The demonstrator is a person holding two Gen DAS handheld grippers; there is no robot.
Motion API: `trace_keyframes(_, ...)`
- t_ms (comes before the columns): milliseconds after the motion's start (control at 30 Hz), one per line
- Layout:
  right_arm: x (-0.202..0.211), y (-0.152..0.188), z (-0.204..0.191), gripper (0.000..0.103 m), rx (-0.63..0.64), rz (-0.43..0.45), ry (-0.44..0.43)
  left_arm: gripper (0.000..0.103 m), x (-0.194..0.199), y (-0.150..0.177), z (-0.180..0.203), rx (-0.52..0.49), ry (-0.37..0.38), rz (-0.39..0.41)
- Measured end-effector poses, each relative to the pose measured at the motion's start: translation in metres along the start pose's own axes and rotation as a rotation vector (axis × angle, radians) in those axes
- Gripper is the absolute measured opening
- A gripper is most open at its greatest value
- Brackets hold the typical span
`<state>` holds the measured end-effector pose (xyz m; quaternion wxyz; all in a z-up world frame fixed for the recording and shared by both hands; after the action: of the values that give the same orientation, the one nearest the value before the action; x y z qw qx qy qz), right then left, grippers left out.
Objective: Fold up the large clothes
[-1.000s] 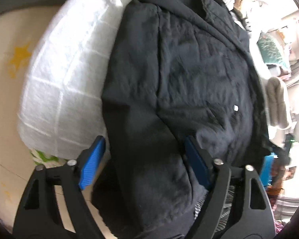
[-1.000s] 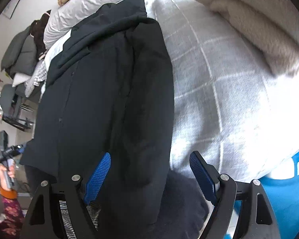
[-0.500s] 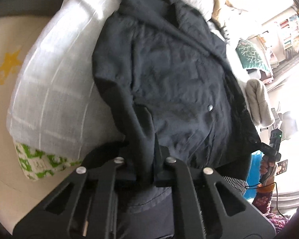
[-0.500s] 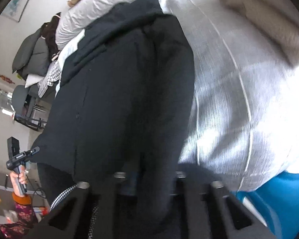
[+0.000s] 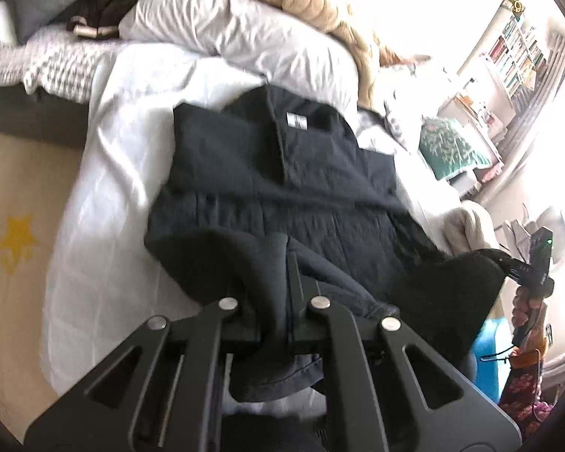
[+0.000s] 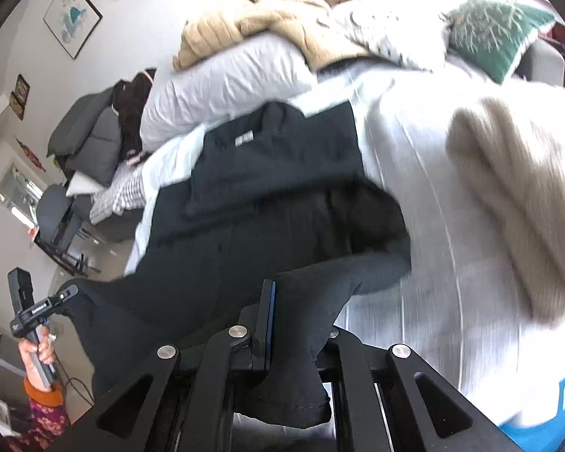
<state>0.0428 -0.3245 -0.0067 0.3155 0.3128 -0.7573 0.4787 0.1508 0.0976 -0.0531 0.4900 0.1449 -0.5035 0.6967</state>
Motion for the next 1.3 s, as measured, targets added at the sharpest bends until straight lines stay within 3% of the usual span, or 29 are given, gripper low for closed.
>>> trace_keyframes(167,-0.014,-0.063,0.012,0.008,-0.035,0.072,0.031,0.01,-0.017,-0.058,-0.004,-0.002,-0.055,0.085)
trace_keyframes(267,-0.032,-0.099,0.029,0.008,-0.039,0.108,0.103,0.01,-0.035,-0.097,-0.01,-0.012,-0.115,0.136)
trace_keyframes(433,-0.073,-0.148,0.06,0.008,-0.052,0.155,0.172,0.01,-0.095,-0.151,-0.021,-0.029,-0.178,0.181)
trace_keyframes(567,-0.123,-0.179,0.08,0.008,-0.076,0.13,0.197,0.014,-0.149,-0.172,-0.032,-0.069,-0.226,0.187)
trace_keyframes(667,-0.169,-0.19,0.096,0.008,-0.098,0.091,0.222,0.014,-0.195,-0.177,-0.048,-0.063,-0.244,0.149)
trace_keyframes(767,-0.205,-0.188,0.112,0.009,-0.129,0.041,0.245,0.015,-0.237,-0.174,-0.067,-0.041,-0.26,0.058)
trace_keyframes(967,-0.258,-0.174,0.136,0.01,-0.163,-0.045,0.268,0.016,-0.27,-0.175,-0.092,0.08,-0.214,-0.115)
trace_keyframes(1167,-0.258,-0.178,0.146,0.011,-0.188,-0.118,0.172,0.016,-0.258,-0.187,-0.103,0.244,-0.08,-0.228)
trace_keyframes(1300,-0.24,-0.186,0.149,0.02,-0.288,-0.143,0.021,0.019,-0.239,-0.194,-0.104,0.324,-0.002,-0.252)
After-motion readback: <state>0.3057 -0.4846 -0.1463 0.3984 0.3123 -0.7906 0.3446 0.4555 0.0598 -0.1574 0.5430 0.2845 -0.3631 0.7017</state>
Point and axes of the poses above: each gripper's, at about its wrist camera, not at the fingertips, and x roughly against the way its jaws point, z to its right, y to its underside, the point moved 9 cm from there along -x, roughly the way its jaws point, and after that the axes turned 5 degrees about x, right-handed, at the moved point
